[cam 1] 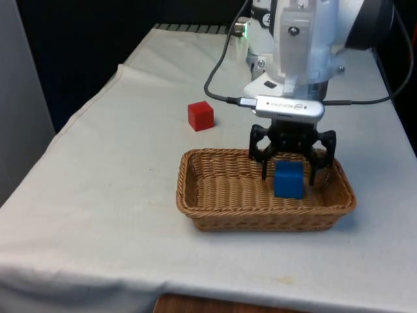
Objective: Pick up exactly two blocks and place them into the basket.
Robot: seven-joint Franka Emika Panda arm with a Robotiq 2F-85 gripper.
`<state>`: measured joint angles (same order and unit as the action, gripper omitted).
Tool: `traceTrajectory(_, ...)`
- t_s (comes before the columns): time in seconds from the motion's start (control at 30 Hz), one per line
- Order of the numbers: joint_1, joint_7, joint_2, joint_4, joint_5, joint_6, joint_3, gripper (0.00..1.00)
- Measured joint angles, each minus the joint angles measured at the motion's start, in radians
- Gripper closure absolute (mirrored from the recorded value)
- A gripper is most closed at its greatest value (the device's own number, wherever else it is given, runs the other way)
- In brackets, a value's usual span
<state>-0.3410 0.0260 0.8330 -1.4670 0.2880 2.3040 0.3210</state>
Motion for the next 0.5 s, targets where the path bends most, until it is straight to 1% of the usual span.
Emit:
traceTrajectory(0.07,0.0,-0.001,0.0,0.0,0.0,0.0,0.0,0.02)
traceTrajectory(0.1,0.0,-0.001,0.0,0.0,0.0,0.0,0.0,0.0)
traceTrajectory(0.43,-0.001,-0.001,0.0,0.0,0.0,-0.001,0.0,0.0)
traceTrajectory(0.5,-0.001,-0.001,-0.009,-0.001,0.0,-0.007,0.001,0.0)
